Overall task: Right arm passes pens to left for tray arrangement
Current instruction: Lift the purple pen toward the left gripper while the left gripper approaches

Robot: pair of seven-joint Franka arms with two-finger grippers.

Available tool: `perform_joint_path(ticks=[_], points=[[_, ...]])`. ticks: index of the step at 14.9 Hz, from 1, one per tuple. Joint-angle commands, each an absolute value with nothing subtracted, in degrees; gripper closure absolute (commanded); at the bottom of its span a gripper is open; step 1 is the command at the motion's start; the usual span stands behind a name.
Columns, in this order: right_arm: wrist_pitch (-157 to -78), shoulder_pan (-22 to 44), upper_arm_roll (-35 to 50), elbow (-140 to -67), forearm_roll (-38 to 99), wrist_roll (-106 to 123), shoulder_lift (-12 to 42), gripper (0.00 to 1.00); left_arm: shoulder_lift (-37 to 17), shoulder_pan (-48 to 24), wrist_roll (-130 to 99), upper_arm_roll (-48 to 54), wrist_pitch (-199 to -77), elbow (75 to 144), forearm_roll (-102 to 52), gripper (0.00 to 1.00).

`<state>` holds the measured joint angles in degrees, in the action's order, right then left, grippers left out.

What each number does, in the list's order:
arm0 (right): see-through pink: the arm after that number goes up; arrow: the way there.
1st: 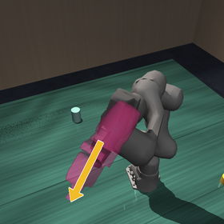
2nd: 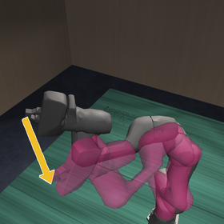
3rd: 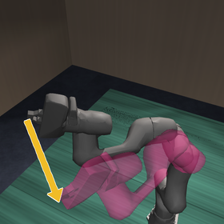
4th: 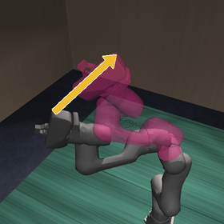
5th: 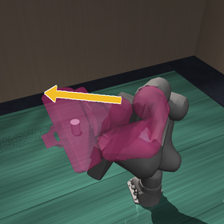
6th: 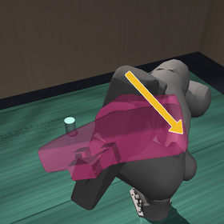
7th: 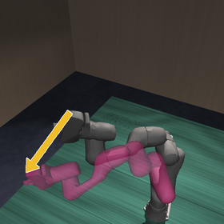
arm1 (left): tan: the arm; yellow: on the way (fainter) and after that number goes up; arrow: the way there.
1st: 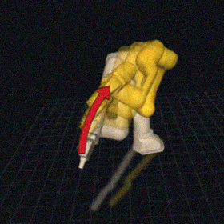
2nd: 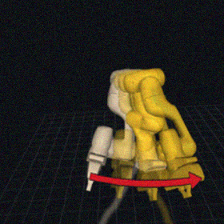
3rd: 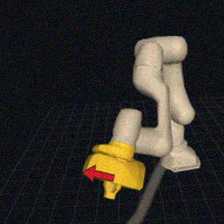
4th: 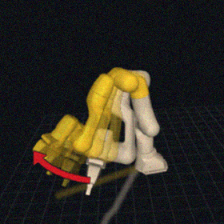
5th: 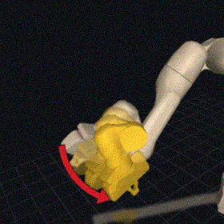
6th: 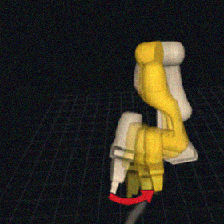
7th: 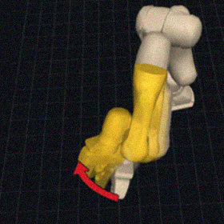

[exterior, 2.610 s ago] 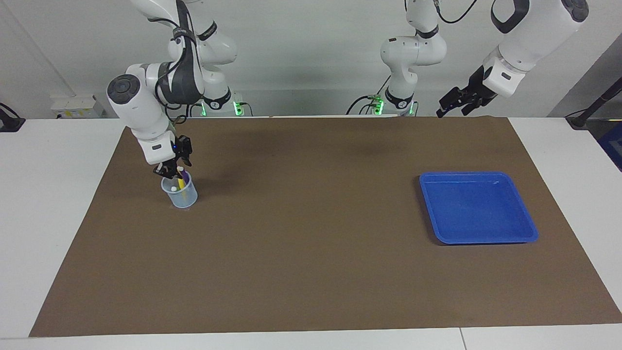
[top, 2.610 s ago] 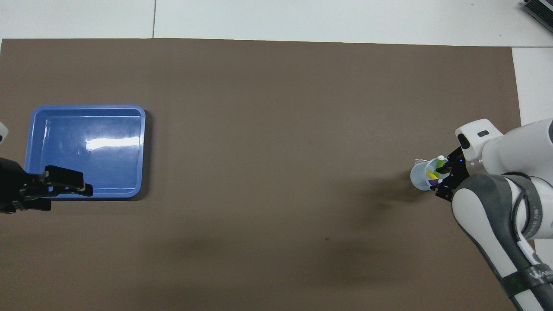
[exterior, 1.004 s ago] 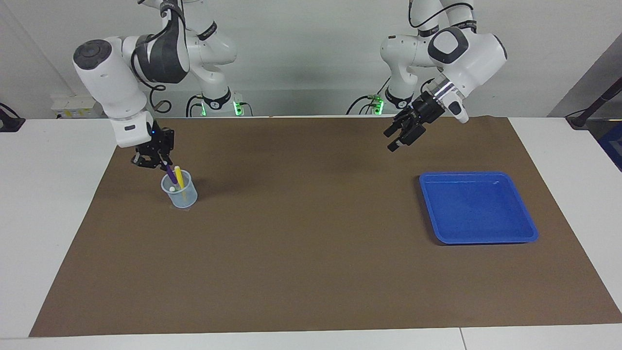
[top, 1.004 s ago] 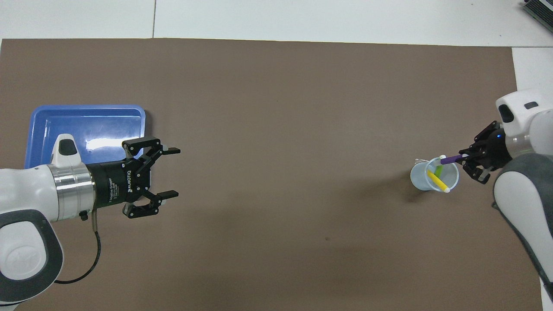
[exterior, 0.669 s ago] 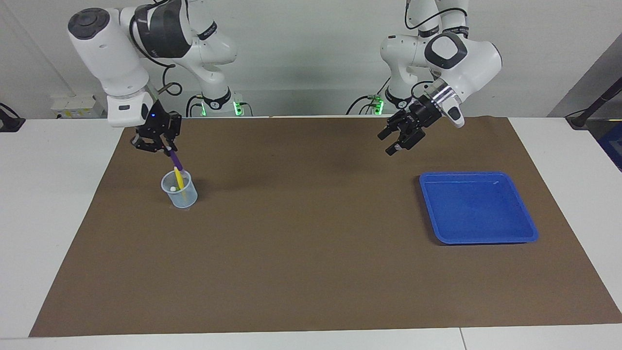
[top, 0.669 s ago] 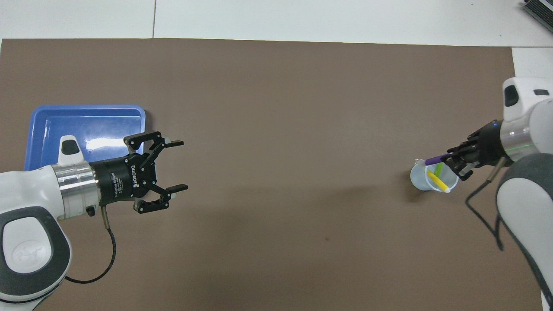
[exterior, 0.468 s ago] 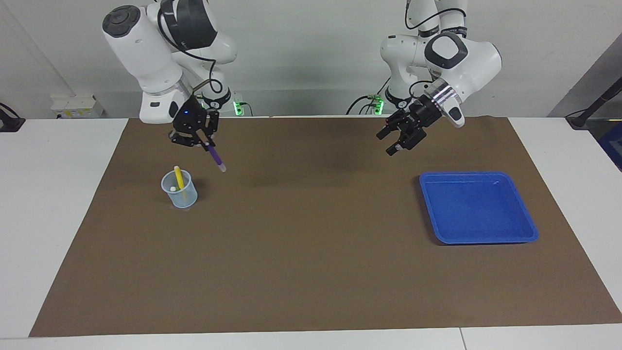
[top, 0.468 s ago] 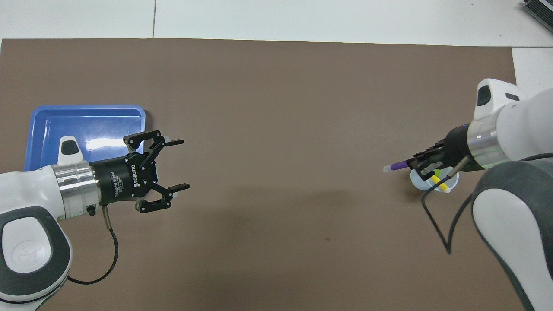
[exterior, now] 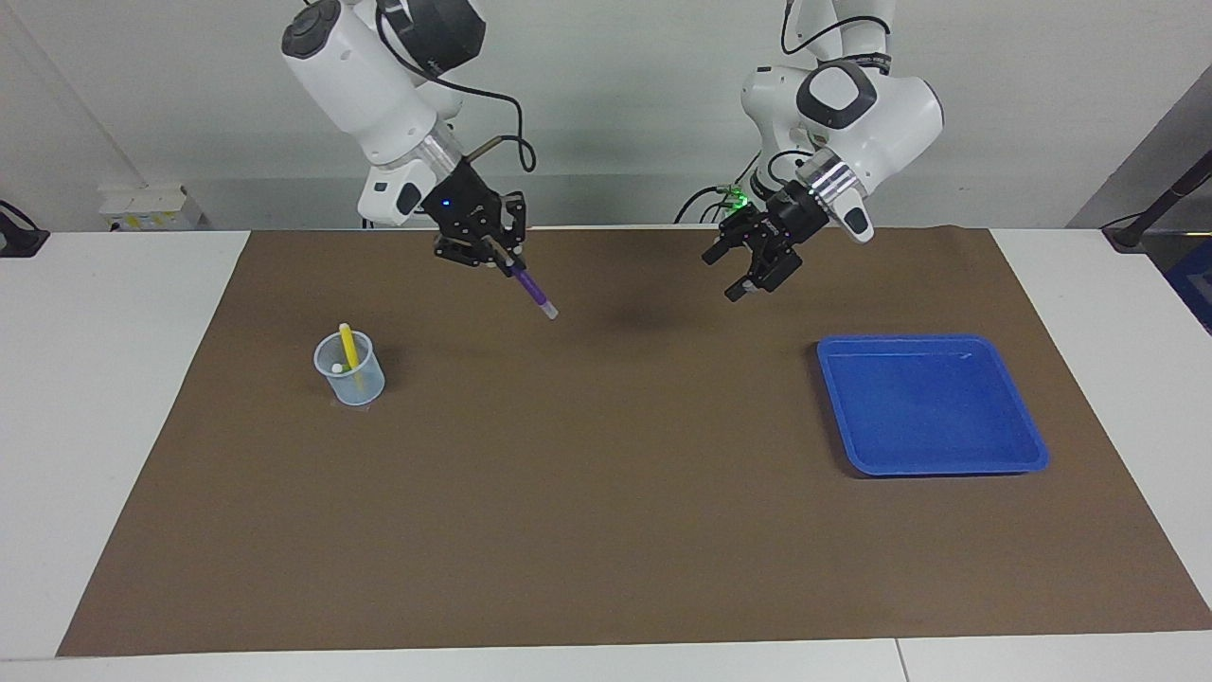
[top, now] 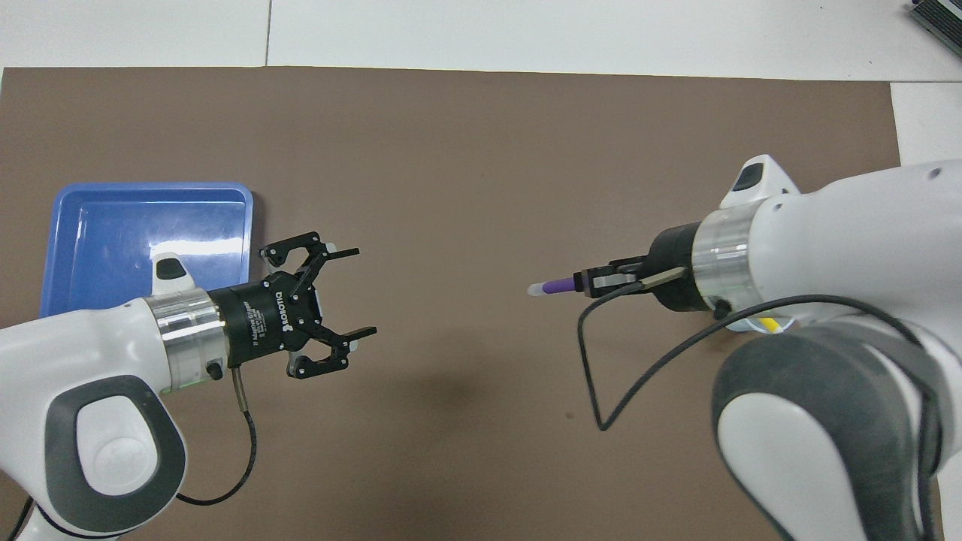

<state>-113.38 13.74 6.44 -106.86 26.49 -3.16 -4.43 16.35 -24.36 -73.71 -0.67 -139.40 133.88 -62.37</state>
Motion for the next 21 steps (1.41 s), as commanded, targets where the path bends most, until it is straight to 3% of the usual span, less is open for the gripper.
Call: perform_joint_path(ticks=[1,6,17,19,21], points=[[-121.0,19.3,6.3,-111.7,28.3,-10.2,-6.5,1.00,16.0,-28.6,-78.7,-1.2,-143.7,134.6,-63.5,0.00],[-127.0,24.3,6.3,-112.3,31.3,-16.9,-6.6,1.00,15.9,-31.1,-80.9,-1.2,-144.7,134.6,-63.5,0.00],[-127.3,26.2,6.5,-112.5,31.7,-17.8,-6.8,1.00,15.8,-37.5,-84.0,-1.1,-150.6,136.0,-63.8,0.01],[-127.3,26.2,6.5,-112.6,31.7,-17.8,-6.7,1.00,15.8,-38.3,-84.7,-1.1,-151.9,136.1,-63.9,0.05],[-127.3,26.2,6.5,-112.5,31.7,-17.7,-6.7,1.00,15.7,-38.6,-85.0,-1.1,-152.6,136.1,-63.9,0.17]])
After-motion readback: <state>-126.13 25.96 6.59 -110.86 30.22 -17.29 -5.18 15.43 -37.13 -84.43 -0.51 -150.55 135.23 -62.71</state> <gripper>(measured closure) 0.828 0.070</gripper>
